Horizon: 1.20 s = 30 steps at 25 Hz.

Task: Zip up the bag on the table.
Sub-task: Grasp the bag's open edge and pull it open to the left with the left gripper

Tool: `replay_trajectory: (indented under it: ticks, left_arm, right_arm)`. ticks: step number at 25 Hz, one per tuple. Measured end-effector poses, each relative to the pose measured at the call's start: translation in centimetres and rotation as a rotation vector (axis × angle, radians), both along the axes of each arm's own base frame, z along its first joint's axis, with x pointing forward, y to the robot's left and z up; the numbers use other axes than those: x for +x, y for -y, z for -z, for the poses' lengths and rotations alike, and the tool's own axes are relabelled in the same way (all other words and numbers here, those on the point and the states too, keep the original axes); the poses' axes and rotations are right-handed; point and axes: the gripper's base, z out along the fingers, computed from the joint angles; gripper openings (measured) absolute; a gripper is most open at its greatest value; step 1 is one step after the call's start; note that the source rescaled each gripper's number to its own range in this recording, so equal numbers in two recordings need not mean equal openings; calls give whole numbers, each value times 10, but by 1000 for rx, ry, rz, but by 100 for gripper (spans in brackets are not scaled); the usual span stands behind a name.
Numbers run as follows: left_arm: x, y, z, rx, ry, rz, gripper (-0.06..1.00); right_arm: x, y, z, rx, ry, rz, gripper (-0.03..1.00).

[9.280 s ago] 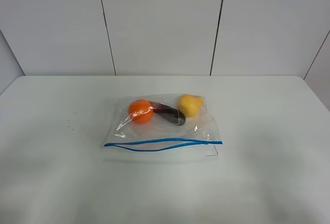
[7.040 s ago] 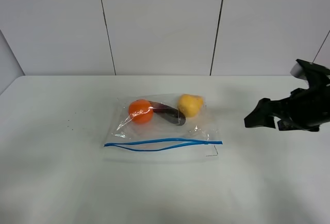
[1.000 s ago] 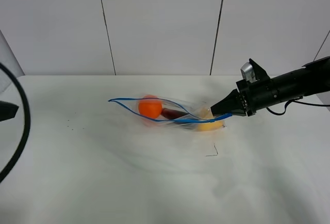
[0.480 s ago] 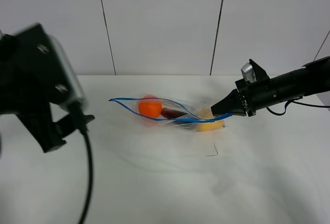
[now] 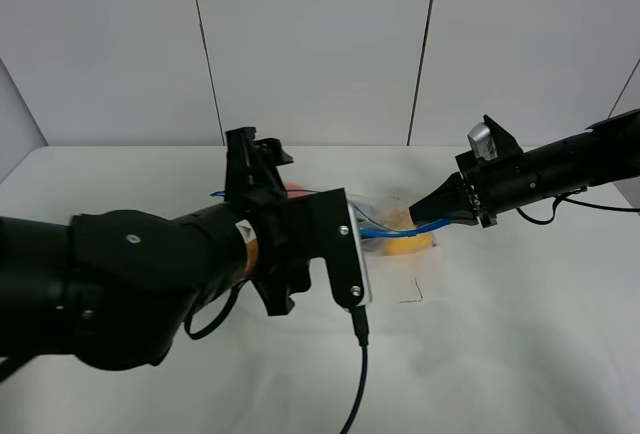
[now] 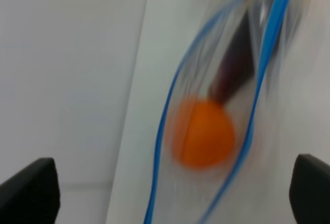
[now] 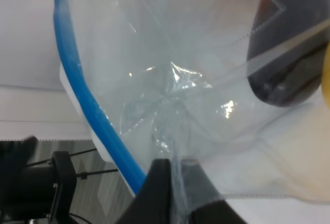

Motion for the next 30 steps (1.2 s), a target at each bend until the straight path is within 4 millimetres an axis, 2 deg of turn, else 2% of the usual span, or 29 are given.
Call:
replay_trajectory:
  ticks: [7,13,17,23,30]
  left_arm:
    - [-1,52,2,-77,5,98,91]
    - [5,86,26,-49,-18,127,89]
    - [11,103,32,-53,-17,137,88]
    - [16,114,44,-34,-14,145,85]
    - [19,116,60,4,-14,129,81]
  right_arm:
    - [0,0,0,0,-4,2,0]
    - [0,0,0,1,-6,3,0]
    - [0,0,0,1,-11,6,0]
    - [-1,0,0,8,-17,2,0]
    - [-1,-1,-1,14,-20,-4,0]
